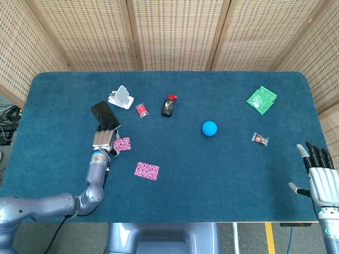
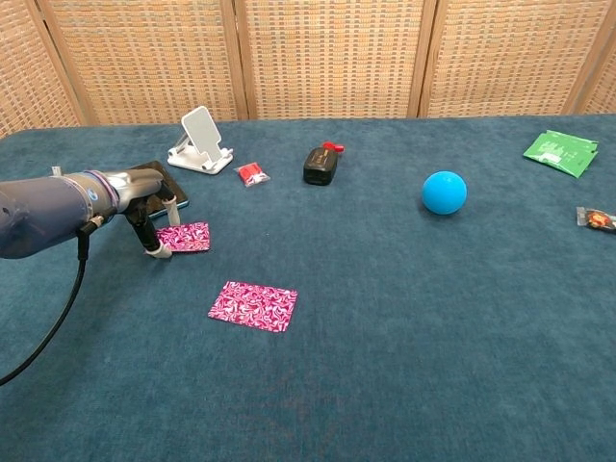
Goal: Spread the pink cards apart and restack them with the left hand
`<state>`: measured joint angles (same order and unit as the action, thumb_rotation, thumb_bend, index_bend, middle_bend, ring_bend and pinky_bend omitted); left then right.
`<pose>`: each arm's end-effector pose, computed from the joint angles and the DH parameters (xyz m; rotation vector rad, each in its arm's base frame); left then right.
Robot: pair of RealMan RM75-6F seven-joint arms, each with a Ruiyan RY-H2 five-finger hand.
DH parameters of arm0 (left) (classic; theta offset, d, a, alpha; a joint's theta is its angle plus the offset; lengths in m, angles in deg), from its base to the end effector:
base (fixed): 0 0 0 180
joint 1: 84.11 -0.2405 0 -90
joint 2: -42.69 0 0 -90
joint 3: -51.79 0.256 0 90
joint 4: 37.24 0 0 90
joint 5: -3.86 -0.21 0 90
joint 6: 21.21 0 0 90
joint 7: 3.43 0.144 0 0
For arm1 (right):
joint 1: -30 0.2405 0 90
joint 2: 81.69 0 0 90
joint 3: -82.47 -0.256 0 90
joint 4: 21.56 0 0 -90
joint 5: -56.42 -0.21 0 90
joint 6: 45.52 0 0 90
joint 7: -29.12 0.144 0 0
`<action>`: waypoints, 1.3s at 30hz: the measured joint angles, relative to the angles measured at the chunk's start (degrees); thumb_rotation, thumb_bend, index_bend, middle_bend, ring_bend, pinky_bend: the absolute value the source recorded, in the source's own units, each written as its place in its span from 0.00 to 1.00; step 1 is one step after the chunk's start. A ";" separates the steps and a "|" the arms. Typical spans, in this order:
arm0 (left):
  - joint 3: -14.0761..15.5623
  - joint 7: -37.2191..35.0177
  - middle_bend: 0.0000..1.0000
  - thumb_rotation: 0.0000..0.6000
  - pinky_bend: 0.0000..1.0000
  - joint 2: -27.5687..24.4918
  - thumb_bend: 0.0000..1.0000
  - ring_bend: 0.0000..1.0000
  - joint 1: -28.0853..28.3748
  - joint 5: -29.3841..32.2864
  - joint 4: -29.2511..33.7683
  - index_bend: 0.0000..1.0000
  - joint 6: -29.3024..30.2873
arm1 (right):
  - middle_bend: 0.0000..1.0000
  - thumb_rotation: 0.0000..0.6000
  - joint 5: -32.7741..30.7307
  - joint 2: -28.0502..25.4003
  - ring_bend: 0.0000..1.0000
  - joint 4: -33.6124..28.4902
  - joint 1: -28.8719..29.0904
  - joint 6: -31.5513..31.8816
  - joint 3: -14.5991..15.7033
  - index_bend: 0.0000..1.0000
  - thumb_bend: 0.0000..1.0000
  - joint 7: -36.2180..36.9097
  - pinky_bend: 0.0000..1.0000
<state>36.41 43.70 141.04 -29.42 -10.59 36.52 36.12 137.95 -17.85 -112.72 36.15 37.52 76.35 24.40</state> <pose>-0.1614 0.3900 -0.0490 -1.5619 -1.1885 -0.4480 -0.3182 -0.2001 0.1708 1.3483 -0.8290 0.8251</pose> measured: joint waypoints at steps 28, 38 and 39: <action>3.31 -9.07 0.00 1.00 0.00 -7.07 0.27 0.00 -1.91 -20.97 16.86 0.59 -5.92 | 0.00 1.00 -0.19 0.04 0.00 -0.19 -0.11 0.24 -0.06 0.00 0.00 -0.44 0.00; 8.11 -16.18 0.00 1.00 0.00 -6.27 0.27 0.00 -2.71 -33.42 15.43 0.58 -11.25 | 0.00 1.00 -0.12 -0.13 0.00 -0.26 -0.25 0.44 -0.05 0.00 0.00 -0.15 0.00; 8.41 -16.46 0.00 1.00 0.00 -6.00 0.27 0.00 -2.70 -33.89 14.92 0.58 -11.47 | 0.00 1.00 -0.17 -0.16 0.00 -0.23 -0.27 0.44 -0.07 0.00 0.00 -0.08 0.00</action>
<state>44.82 27.24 135.03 -32.11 -44.48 51.44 24.65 137.78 -18.01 -112.96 35.88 37.95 76.29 24.33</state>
